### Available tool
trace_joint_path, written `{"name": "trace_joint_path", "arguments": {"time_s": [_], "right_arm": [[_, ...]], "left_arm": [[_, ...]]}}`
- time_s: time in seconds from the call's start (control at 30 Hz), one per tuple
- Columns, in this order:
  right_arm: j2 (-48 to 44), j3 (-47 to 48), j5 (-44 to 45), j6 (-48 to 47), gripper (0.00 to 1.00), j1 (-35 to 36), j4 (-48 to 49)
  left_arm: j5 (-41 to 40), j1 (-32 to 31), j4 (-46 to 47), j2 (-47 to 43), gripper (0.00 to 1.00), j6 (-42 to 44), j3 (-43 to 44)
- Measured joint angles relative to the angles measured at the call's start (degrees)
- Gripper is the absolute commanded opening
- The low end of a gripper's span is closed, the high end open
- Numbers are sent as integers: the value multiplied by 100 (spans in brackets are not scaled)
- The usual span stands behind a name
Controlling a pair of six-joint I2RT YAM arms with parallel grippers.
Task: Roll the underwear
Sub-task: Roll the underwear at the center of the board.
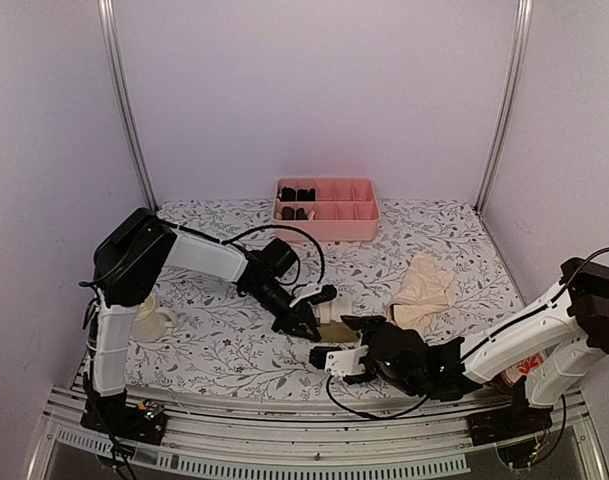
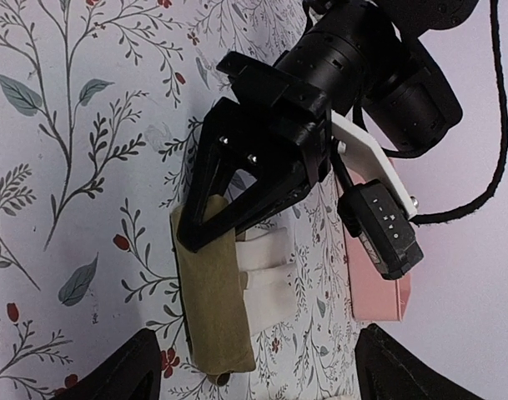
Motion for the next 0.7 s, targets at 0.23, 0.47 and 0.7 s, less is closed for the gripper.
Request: {"name": "trace_joint_path", "arguments": {"time_s": [0.23,0.47,0.7], "right_arm": [[739,562,-245,269,71,-455,-527],[1266,992,-446,603,57,-721,-1086],[1506,1322,-673,815,30,-863,-1403]], "left_arm": [[332,94,-280,188,0,-85,208],[380,116,-411,192,0,-98,216],[391,120,-457,199,0,-98,232]]}}
